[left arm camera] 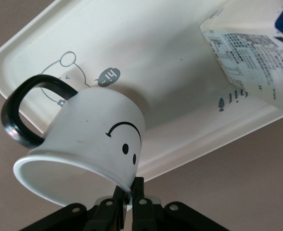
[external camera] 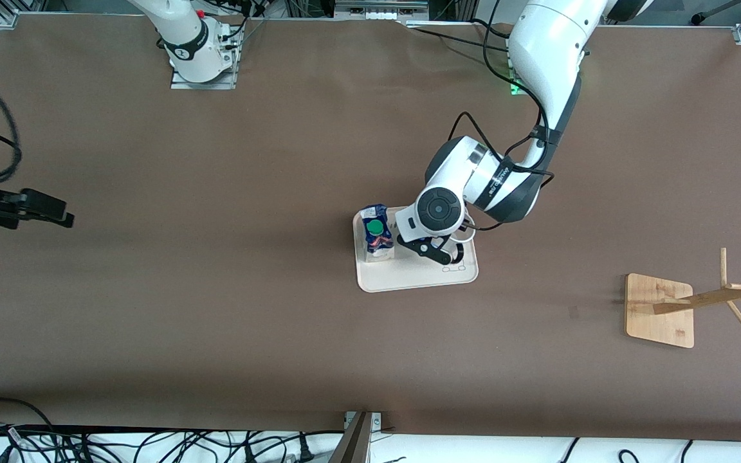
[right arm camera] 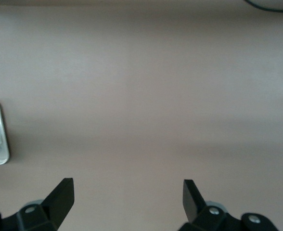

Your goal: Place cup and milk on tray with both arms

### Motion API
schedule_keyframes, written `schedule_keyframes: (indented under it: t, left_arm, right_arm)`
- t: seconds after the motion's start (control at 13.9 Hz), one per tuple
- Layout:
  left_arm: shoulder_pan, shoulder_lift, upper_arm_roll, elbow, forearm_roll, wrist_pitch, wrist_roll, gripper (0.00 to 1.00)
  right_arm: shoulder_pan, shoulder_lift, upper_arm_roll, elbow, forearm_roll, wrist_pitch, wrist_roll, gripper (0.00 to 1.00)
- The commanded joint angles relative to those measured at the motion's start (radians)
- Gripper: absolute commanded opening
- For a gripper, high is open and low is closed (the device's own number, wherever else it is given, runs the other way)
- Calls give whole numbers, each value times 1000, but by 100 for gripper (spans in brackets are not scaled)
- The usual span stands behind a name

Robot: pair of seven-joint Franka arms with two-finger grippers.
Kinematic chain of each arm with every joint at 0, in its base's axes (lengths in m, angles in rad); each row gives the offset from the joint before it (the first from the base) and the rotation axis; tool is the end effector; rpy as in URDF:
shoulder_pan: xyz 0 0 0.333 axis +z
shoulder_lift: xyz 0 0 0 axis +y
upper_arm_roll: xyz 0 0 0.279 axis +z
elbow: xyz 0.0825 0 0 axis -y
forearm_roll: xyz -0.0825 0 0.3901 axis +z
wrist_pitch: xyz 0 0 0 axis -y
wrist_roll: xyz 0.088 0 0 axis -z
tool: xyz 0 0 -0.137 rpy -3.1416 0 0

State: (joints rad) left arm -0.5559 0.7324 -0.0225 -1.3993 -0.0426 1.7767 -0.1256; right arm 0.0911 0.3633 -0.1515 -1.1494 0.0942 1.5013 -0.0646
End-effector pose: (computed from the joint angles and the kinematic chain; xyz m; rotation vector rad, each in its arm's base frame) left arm 0.5484 -0.3620 0.1889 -2.9535 0.6505 0.5384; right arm 0.6469 -0.0085 0.5336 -3.1007 -0.0309 0.0084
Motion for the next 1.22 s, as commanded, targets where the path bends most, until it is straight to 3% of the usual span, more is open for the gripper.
schedule_keyframes:
  t: [0.0,0.14,0.29,0.36,0.43,0.65,0.72,0.79,0.86,1.15]
  left_arm:
    - [-32,36,33,45,-11,-6,7,0]
    - [-35,36,48,45,-11,-11,7,0]
    - [-35,36,53,46,-13,-19,9,3]
    - [-35,35,55,48,-13,-19,12,13]
    - [-35,35,58,54,-14,-20,17,33]
    - [-35,35,64,63,-19,-28,20,35]
    - [-35,35,65,66,-20,-36,20,44]
    - [-35,35,72,68,-20,-37,21,78]
    - [-35,32,76,69,-22,-39,35,100]
    - [-32,-14,151,98,-104,-83,43,100]
  right_arm:
    - [-54,-110,177,-143,-201,40,5,100]
    - [-126,-145,260,-197,-217,66,32,100]
    - [-131,-147,262,-204,-206,73,34,100]
    - [-129,-141,262,-196,-208,62,32,100]
    - [-128,-133,262,-187,-209,44,31,100]
    - [-142,-119,256,-171,-148,36,41,100]
    - [-142,-121,244,-173,-113,36,69,100]
    - [-142,-121,237,-173,-102,30,112,100]
    - [-142,-124,237,-173,-100,28,139,100]
    - [-143,-165,237,-223,-102,57,144,100]
